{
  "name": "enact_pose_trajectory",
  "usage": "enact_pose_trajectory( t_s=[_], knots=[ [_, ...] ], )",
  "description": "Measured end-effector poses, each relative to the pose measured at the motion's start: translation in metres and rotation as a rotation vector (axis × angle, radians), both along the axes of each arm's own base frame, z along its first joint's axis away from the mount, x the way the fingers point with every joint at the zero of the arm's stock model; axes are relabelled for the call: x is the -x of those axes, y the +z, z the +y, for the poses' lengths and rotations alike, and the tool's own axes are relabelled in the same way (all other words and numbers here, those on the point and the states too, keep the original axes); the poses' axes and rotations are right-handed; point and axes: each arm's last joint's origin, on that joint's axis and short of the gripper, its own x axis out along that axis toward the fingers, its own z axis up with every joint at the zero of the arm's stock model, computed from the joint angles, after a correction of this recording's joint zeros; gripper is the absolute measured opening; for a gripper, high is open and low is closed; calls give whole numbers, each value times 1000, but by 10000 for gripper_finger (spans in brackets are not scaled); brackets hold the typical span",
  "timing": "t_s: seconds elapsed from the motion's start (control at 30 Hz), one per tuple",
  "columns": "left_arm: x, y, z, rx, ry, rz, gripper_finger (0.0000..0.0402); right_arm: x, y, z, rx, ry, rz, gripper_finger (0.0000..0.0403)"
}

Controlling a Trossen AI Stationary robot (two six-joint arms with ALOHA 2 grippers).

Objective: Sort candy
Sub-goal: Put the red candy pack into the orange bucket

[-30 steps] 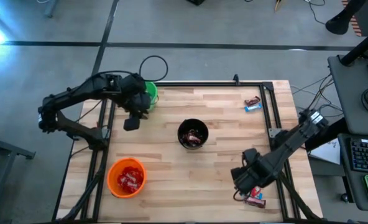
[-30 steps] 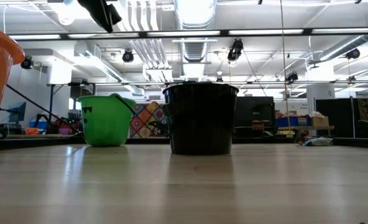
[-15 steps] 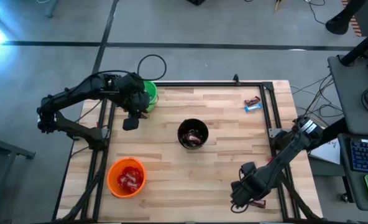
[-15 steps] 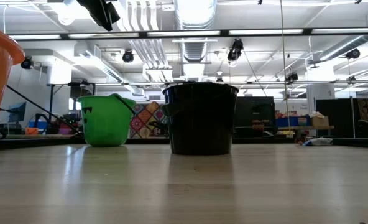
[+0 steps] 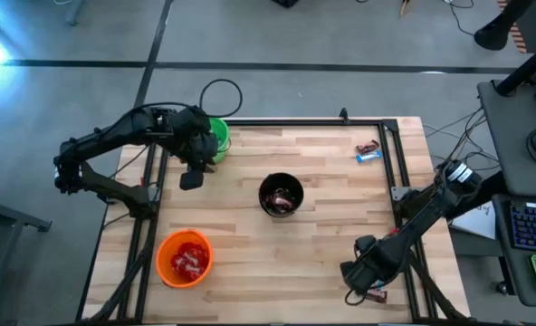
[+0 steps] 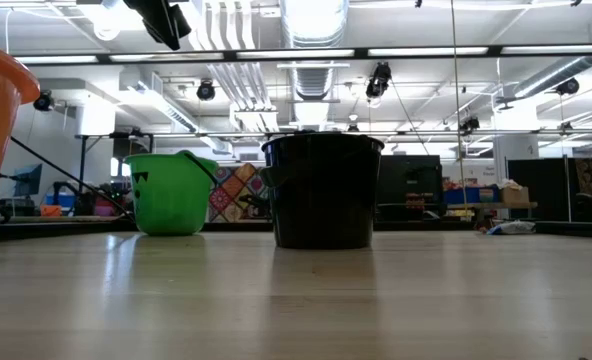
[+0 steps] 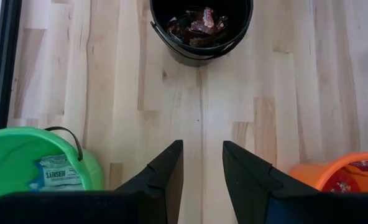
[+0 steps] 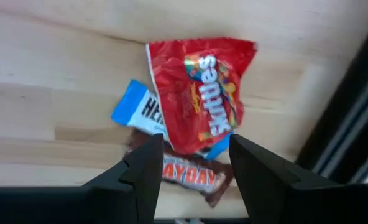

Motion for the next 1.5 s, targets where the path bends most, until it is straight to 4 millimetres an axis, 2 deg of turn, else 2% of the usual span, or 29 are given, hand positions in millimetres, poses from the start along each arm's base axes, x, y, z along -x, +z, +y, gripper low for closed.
enact_pose_trajectory(
  t_s=[0.2,0.73,0.83,1.03,1.07,1.33,1.5],
  knots=[
    [0,0,0,10,17,2,94,13,-9,-11,9,-37,-2,176],
    [0,0,0,13,20,5,94,24,-47,-19,-108,-65,-87,173],
    [0,0,0,13,20,4,94,24,-48,-19,-105,-80,-83,148],
    [0,0,0,12,20,3,94,25,-48,-20,-89,-94,-72,30],
    [0,0,0,12,20,2,94,25,-47,-21,-88,-97,-72,21],
    [0,0,0,11,20,0,94,26,-43,-21,-90,-104,-74,10],
    [0,0,0,-1,0,3,94,25,-33,-18,-85,-100,-76,9]
  ],
)
